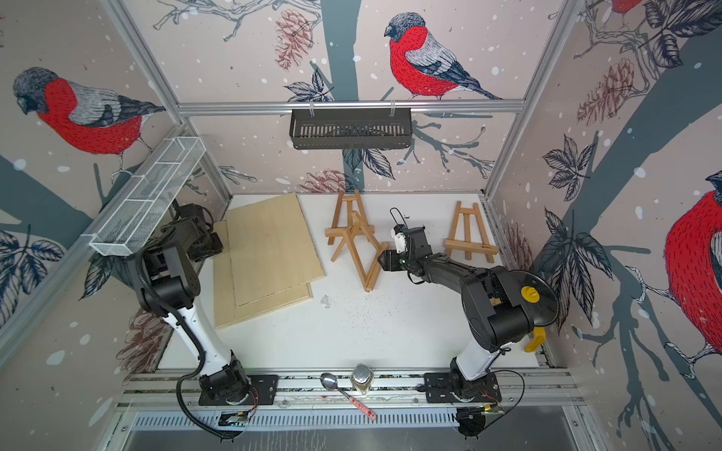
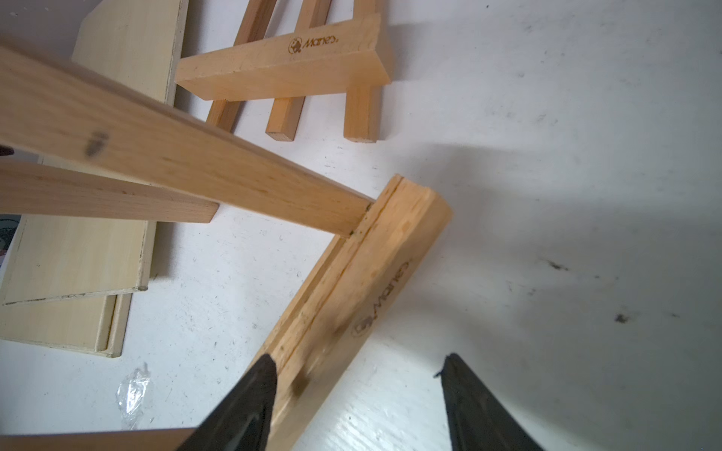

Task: Disassemble the easel
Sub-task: Place the drawing board on the drawing board, then pick up the easel at the center of the board.

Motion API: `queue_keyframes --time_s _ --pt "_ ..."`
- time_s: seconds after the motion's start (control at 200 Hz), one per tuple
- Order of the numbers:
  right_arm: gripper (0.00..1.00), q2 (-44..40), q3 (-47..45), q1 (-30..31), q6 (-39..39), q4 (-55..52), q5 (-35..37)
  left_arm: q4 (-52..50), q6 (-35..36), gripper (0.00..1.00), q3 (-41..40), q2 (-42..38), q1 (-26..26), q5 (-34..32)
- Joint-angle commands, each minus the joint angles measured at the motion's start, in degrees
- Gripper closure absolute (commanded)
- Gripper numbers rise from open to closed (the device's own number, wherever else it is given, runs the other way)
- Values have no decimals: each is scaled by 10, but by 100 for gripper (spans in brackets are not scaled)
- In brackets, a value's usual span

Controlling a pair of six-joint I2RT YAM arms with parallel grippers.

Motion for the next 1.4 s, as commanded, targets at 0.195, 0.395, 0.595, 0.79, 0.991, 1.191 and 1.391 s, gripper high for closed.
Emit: queue_keyframes --time_s 0.195,0.395,0.595,0.79,0.991,1.191,1.391 --pt "31 2 3 4 7 11 5 -10 11 54 -2 -41 -5 -84" --pt "31 -8 1 9 5 7 10 -19 1 67 3 -142 -33 -11" --pt "32 -15 -9 15 8 2 19 -45 -8 70 22 -222 -115 11" --pt "32 -22 -33 22 28 26 4 -12 -17 72 -33 -315 -189 75" --pt "33 -31 -47 32 46 45 -6 73 -58 72 -148 -421 -318 90" --pt "34 -35 -64 38 75 83 -5 172 -122 72 -261 -498 -405 86" --pt "37 -19 -68 46 94 111 2 242 -152 72 -340 -550 -419 89"
